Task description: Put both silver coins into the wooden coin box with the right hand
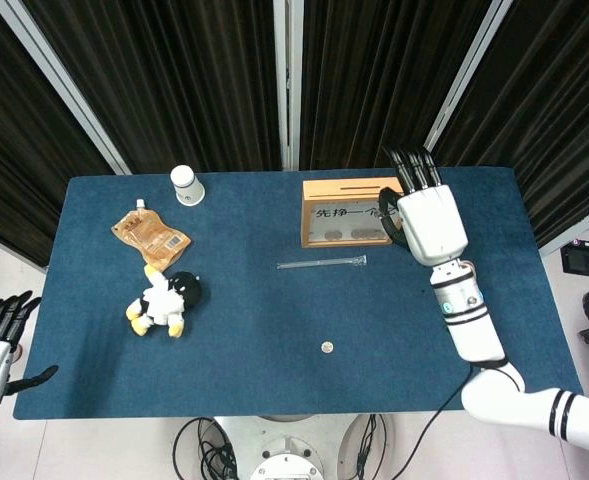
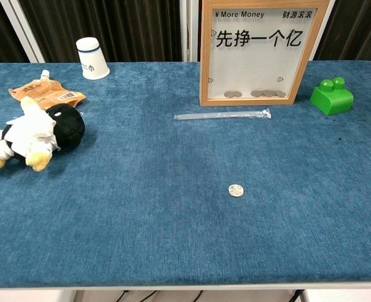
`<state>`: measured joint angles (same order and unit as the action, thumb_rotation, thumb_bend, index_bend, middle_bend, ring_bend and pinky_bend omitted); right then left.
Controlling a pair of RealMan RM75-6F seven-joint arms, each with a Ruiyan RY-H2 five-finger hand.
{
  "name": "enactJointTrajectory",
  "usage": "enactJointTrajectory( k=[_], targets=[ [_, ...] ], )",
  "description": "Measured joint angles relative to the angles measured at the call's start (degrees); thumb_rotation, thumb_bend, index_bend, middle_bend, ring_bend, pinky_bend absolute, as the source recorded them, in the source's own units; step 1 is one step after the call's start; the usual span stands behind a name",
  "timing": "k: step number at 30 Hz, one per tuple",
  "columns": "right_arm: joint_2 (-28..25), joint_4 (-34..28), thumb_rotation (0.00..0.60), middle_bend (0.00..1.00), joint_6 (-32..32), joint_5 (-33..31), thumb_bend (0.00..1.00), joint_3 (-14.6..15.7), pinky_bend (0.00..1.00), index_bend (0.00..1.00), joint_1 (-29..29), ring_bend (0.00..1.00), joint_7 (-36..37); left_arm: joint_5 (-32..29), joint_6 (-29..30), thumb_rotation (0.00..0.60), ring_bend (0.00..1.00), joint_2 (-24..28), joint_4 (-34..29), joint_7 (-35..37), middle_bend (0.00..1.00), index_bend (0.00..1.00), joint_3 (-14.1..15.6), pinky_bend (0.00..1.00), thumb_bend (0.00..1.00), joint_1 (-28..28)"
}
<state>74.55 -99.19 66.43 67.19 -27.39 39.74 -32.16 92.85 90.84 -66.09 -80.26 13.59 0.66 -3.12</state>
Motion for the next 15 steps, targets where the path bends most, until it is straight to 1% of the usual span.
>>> enactJointTrajectory(
  k=[6,10,15],
  targets=[
    [0.68,3.16,0.6,0.04,-3.81,-16.41,0.37,-3.53,0.0,0.79,8.22,0.0,-9.81,-0.2,-0.05,0.6,0.0,0.39,0.81,1.41,0.01,0.06,0.12,0.0,0.08,0.15],
    [1.29,5.58,0.6,0.04,-4.72,-26.74,0.37,-4.59,0.0,0.79,12.89,0.0,-15.27,-0.41,0.08,0.6,0.0,0.44,1.36,2.25,0.01,0.06,-0.06,0.0,0.09,0.16],
    [2.67,9.3,0.6,0.05,-4.14,-40.01,0.36,-5.29,0.0,0.8,18.43,0.0,-21.12,-0.59,-0.37,0.6,0.0,0.84,1.55,2.81,0.01,0.06,-0.12,0.0,0.08,-0.07]
  ],
)
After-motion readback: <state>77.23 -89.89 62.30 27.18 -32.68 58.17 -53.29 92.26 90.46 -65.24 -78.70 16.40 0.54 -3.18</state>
